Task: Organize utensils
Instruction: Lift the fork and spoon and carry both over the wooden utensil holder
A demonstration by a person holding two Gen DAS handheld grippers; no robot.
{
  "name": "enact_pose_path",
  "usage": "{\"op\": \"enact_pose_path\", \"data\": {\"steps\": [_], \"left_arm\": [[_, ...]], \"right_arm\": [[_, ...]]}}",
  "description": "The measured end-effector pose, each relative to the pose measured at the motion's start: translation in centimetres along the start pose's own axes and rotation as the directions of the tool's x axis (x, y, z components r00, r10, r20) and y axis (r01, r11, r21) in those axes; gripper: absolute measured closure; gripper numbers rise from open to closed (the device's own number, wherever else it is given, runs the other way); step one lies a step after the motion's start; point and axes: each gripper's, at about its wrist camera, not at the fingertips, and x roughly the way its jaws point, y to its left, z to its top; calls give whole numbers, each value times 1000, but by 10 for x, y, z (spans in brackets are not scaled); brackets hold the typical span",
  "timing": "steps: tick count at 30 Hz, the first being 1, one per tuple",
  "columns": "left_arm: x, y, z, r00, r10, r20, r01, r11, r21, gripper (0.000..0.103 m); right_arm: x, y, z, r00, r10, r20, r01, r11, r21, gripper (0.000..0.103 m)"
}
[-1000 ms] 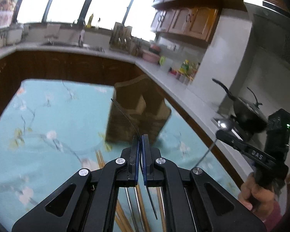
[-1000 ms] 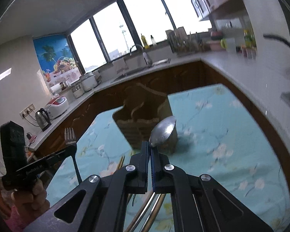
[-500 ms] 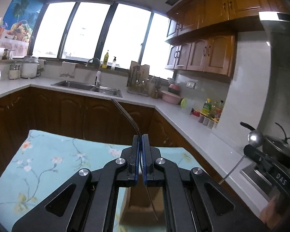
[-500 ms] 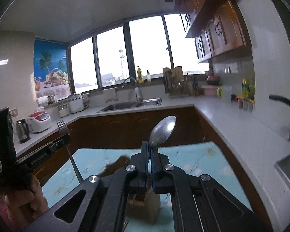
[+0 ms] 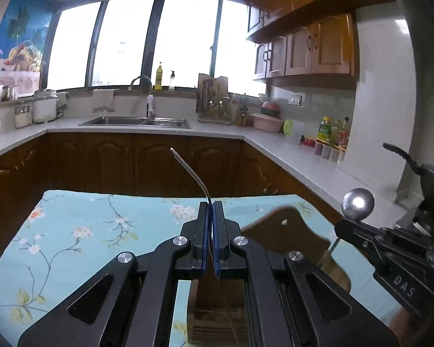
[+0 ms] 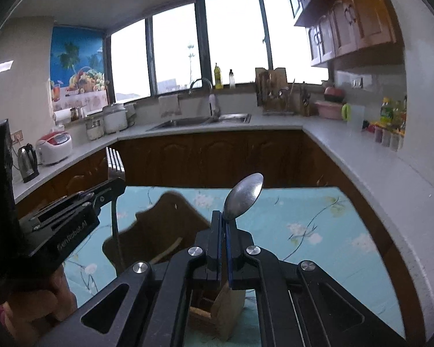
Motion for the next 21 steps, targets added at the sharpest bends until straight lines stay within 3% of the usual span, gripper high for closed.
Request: {"op": "enact_pose_path", "data": {"steps": [2,5,9,14,21], "left_arm": [[1,4,5,1000,-14,0,14,999,-31,101],[-10,12,29,997,-46,58,52,993,-104,101],[-14,10,46,993,-26,117,38,994,-100,101],[2,1,28,996,17,90,-11,998,-62,101],[9,0,0,999,14,31,-13,1000,-21,101]], "right_arm": [[2,-3,-2,1000,-2,-4,2,1000,8,101],[2,-8,0,1000,1,-11,0,1000,28,101],[-7,-11,8,1000,2,27,-3,999,39,101],[2,-8,9,1000,4,26,-5,999,33,101],[10,-13,1,1000,20,-8,-19,999,42,101]]}}
